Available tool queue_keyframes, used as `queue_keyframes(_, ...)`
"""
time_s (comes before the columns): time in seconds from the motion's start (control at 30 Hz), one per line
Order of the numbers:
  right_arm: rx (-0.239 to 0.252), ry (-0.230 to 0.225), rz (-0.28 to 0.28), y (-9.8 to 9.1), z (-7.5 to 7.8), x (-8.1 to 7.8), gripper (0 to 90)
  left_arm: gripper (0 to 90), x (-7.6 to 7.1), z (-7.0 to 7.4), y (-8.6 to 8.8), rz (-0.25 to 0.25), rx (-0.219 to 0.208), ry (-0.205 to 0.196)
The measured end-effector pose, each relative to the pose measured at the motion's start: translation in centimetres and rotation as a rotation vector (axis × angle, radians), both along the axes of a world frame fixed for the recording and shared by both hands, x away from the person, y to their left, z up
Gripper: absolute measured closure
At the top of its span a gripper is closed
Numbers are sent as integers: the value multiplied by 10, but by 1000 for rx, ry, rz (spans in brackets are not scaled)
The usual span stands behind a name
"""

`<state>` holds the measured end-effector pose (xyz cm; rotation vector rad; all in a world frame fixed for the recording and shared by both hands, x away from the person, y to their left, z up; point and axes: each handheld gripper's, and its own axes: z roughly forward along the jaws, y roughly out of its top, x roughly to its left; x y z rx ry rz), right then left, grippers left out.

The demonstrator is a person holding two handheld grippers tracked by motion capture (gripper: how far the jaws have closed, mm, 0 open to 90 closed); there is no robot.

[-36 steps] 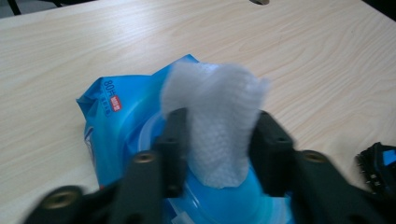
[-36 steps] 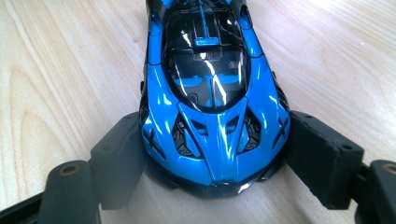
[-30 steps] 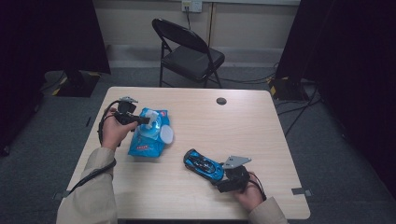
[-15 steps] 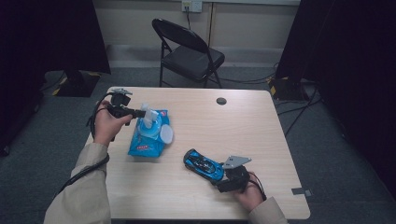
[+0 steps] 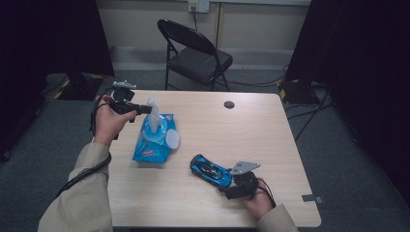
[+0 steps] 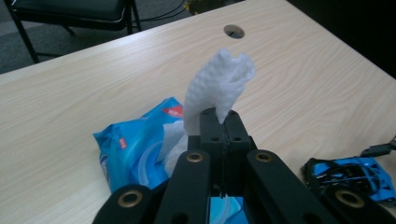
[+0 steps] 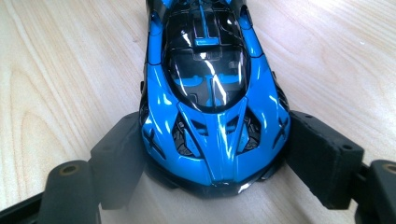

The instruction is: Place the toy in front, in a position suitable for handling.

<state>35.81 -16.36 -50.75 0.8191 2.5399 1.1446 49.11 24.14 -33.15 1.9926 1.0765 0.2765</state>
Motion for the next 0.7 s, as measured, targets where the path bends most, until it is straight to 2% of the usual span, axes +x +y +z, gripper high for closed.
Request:
queue_keyframes(0.27, 0, 0, 0, 0, 0, 0, 235, 899, -5, 18, -3, -23, 2, -9)
queue_keyframes(0.4, -1, 0, 1, 0, 0, 0, 235, 899, -6, 24, -2, -19, -25, 8)
queue_keyframes(0.47, -1, 0, 1, 0, 0, 0, 235, 899, -8, 28, -3, -29, -17, 6)
queue_keyframes(0.7, 0, 0, 1, 0, 0, 0, 235, 899, -14, 41, -7, -44, -39, -5)
